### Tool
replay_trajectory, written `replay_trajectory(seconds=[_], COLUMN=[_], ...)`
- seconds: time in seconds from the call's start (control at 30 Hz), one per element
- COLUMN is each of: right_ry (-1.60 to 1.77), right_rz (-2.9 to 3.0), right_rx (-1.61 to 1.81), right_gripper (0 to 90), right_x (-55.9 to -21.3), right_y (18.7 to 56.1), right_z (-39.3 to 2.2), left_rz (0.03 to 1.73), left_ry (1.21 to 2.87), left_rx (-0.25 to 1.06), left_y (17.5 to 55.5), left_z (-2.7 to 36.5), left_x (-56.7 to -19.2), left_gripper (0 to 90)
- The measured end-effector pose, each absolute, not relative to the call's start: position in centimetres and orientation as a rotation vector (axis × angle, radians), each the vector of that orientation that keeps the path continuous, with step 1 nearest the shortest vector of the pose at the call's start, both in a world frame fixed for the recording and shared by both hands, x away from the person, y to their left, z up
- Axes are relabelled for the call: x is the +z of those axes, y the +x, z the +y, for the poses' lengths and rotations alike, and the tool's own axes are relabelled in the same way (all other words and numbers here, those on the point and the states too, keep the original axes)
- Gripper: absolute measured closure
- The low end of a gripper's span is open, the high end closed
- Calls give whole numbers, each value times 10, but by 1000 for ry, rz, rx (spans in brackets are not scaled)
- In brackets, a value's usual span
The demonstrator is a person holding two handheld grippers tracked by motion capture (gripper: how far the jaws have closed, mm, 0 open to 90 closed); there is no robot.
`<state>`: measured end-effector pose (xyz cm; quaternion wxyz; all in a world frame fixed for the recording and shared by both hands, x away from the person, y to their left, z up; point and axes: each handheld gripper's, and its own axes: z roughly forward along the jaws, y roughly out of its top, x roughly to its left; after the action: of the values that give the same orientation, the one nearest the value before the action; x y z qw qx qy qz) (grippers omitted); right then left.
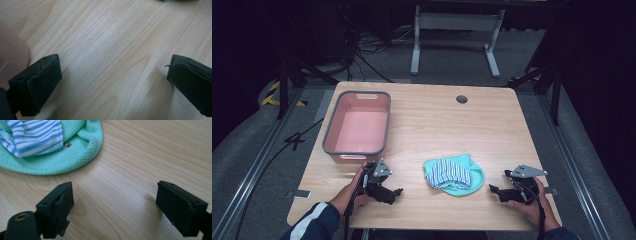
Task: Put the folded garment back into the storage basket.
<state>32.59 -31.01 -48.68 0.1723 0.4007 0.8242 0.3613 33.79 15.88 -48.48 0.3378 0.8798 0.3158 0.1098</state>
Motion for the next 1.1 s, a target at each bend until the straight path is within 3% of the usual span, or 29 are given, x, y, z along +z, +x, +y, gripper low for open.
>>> replay_trajectory(seconds=[0.47, 0.8, 0.9, 0.97, 1.1], right_ry=[1136, 1160, 1174, 1158, 1112], right_rz=[2339, 2321, 2342, 2361, 2394], right_rx=[1025, 1018, 997, 1003, 1036], right_gripper=[150, 153, 205, 291, 362], right_x=[-487, -487, -484, -481, -472], right_y=[326, 323, 321, 320, 321], right_z=[-310, -311, -311, -310, -304], left_rz=[786, 692, 704, 700, 718], left_ry=[2306, 2344, 2327, 2338, 2306], left_rx=[274, 237, 230, 221, 218], left_y=[338, 342, 343, 343, 344], left_z=[162, 164, 163, 162, 159], left_x=[-484, -481, -478, -477, -470], left_gripper=[1, 69, 162, 186, 258])
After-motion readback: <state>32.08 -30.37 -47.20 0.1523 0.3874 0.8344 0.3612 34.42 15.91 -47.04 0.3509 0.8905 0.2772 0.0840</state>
